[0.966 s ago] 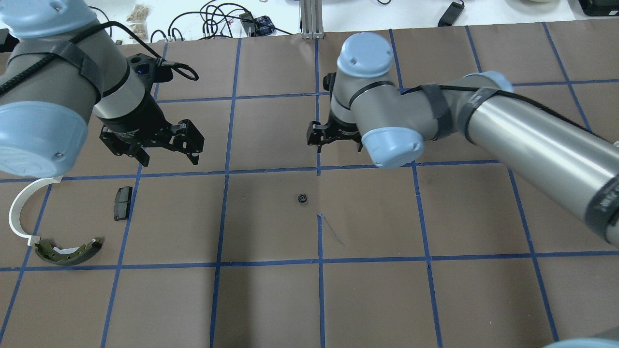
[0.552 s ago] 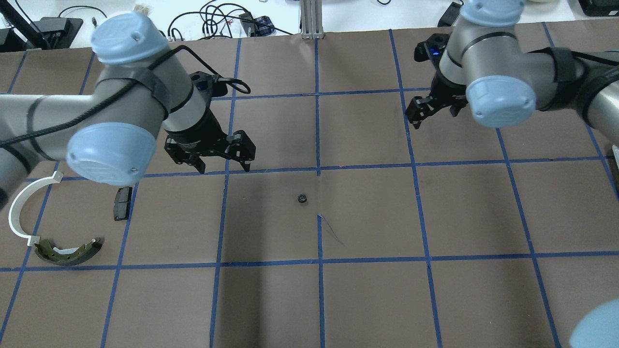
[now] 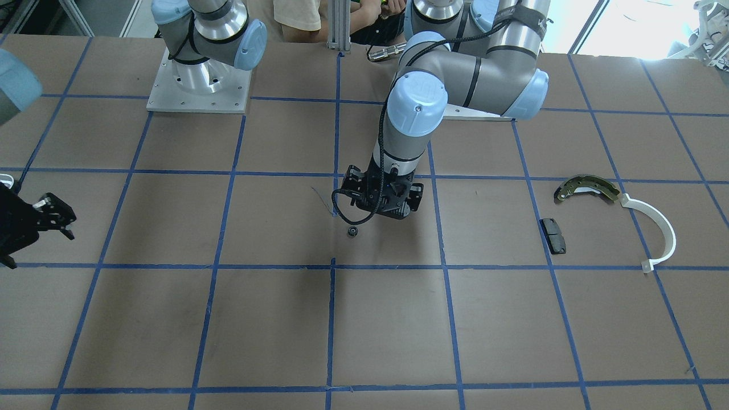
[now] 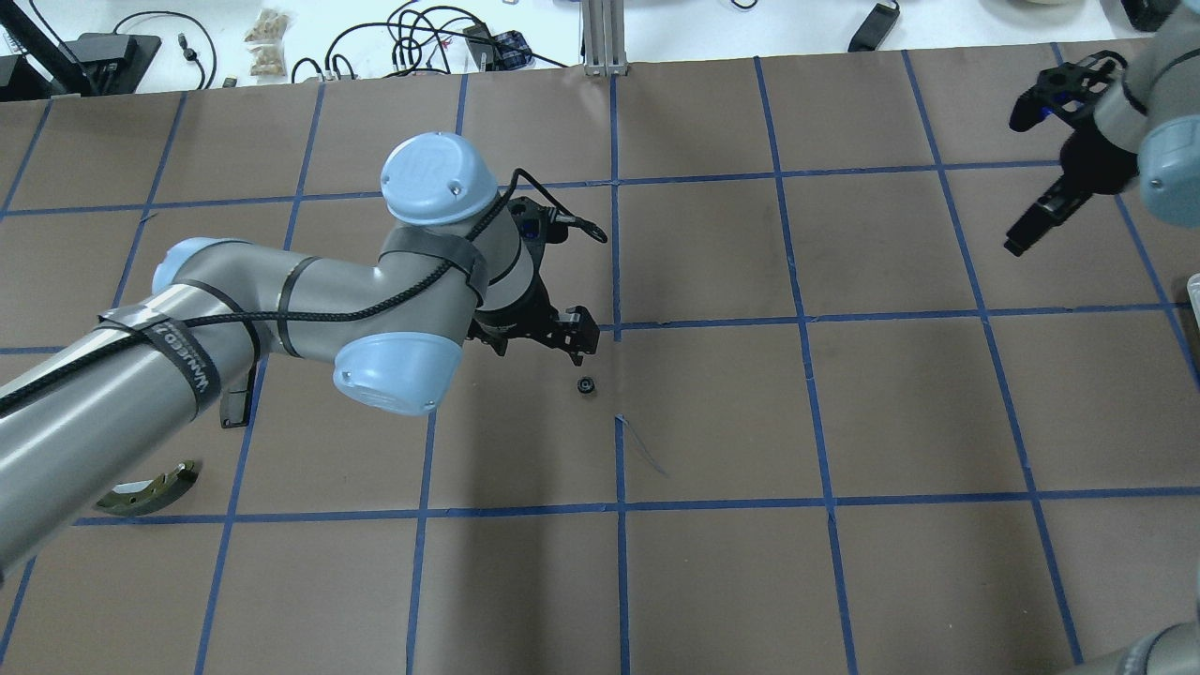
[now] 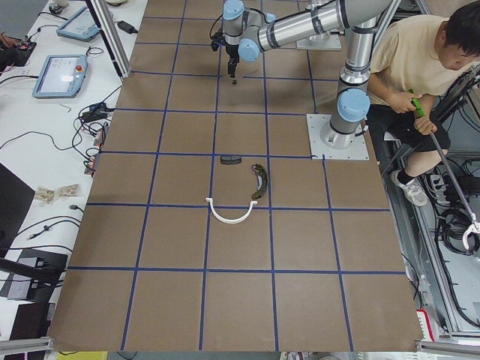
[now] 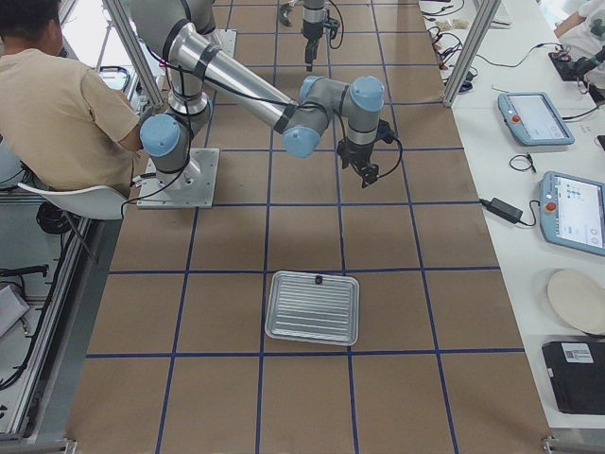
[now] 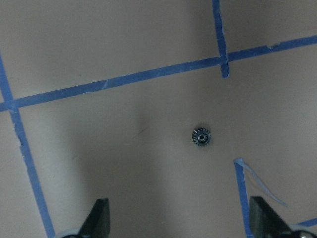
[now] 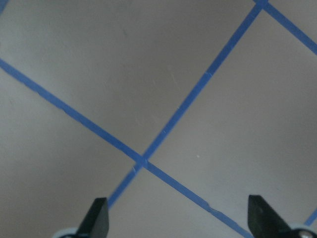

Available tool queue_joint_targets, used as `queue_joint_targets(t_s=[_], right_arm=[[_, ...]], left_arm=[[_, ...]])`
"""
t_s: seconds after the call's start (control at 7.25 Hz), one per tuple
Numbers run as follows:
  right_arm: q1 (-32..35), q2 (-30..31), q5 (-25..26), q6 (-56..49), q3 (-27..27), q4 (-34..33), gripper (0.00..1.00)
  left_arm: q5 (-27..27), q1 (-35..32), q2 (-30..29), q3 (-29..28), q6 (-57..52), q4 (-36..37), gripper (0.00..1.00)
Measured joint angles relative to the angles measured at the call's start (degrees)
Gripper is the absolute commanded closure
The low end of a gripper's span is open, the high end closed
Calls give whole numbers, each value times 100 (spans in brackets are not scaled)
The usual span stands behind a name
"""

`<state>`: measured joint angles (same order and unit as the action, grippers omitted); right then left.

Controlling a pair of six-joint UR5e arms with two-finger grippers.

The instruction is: Place bearing gear from tray to pile

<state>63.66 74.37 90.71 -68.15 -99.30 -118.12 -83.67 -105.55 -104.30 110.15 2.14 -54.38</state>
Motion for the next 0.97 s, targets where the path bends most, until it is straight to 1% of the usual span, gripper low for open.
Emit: queue_joint_targets(t_s=[0.14,0.41,0.55,0.69,0.83,0.97], right_arm=[[-332,-23,6,-1072,0,-22,0],[-993,-153,56,-2250,18,-76,0],[-1302,-283,107,-2955,47,-86,0],[-1534,-442,135,-3671,61,-167,0],[-1680,-602,144,-4305,54,-366,0],[-1807,-771,130,-5079,42,-560,0]], left_arm=[[-13,-98,-245,36,-8,276,0],[-26,-197,-626,63,18,610,0],[-27,-213,-755,65,6,712,8],[-25,-232,-850,67,-6,778,28],[-25,-277,-918,68,-20,829,37],[-30,-334,-968,68,-31,855,61]])
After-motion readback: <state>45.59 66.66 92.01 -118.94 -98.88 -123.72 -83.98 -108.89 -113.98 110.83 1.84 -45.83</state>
